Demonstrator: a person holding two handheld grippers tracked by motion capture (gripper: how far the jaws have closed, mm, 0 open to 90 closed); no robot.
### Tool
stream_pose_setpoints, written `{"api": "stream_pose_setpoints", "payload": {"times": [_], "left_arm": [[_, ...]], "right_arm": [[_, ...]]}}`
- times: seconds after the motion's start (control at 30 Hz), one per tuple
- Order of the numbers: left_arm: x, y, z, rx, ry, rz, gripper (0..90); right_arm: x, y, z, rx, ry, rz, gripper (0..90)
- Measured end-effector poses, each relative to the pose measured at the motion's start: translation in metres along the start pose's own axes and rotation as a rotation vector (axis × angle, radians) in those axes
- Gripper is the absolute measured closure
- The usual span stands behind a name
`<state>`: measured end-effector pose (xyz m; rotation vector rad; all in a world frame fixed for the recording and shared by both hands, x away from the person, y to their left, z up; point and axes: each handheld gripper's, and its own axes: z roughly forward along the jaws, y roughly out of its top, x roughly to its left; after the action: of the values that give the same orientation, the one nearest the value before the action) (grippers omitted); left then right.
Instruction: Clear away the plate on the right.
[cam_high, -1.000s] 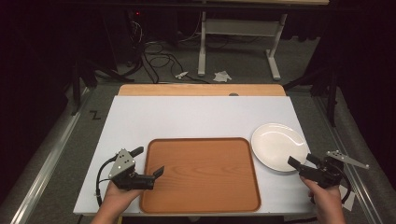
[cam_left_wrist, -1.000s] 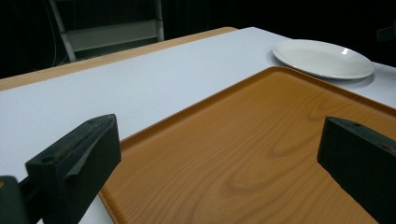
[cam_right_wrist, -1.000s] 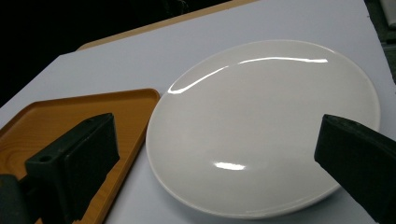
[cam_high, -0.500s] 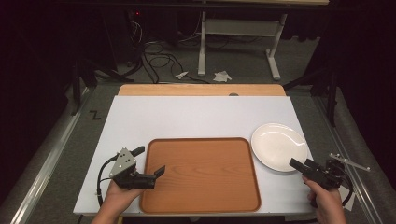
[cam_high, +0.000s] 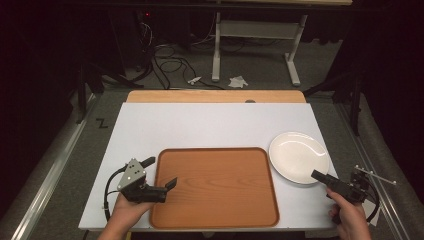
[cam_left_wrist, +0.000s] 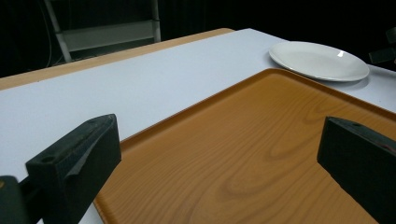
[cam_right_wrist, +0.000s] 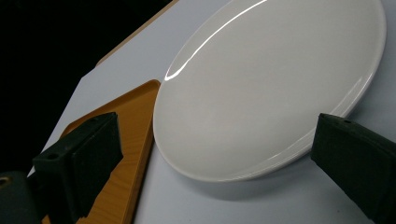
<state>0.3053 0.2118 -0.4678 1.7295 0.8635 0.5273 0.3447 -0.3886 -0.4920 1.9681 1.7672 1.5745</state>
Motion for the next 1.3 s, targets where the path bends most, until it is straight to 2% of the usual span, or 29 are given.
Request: {"api": "stream_pose_setpoints", "payload": {"times": [0.17,0.23,0.4,0.6,0.8,0.83,0.93,1.1,1.3], "left_arm": [[0.0,0.0,0.0,0.001,0.0,0.001,0.3],[0.0,0.0,0.0,0.0,0.0,0.001,0.3],[0.0,0.0,-0.001,0.001,0.0,0.002,0.3],[0.0,0.0,-0.002,0.002,0.001,0.004,0.3],[0.0,-0.001,-0.003,0.007,0.004,0.006,0.3],[0.0,-0.001,-0.003,0.008,0.004,0.007,0.3],[0.0,-0.002,-0.004,0.008,0.008,0.005,0.3],[0.001,-0.003,-0.008,0.009,0.015,0.003,0.3],[0.001,-0.005,-0.01,0.012,0.024,0.0,0.4]], "right_arm": [[-0.002,-0.001,0.0,0.0,0.028,0.057,3.2],[-0.003,-0.002,-0.001,0.001,0.039,0.101,3.1],[-0.004,-0.003,0.0,0.013,0.042,0.137,3.1],[-0.007,-0.003,0.002,0.036,0.015,0.155,2.8],[-0.009,-0.002,0.004,0.047,0.009,0.165,2.1],[-0.008,-0.001,0.004,0.051,0.008,0.18,2.1],[-0.009,0.0,0.006,0.047,-0.001,0.169,2.2],[-0.012,0.004,0.008,0.036,-0.023,0.213,3.0],[-0.016,0.007,0.011,0.029,-0.045,0.236,8.0]]}}
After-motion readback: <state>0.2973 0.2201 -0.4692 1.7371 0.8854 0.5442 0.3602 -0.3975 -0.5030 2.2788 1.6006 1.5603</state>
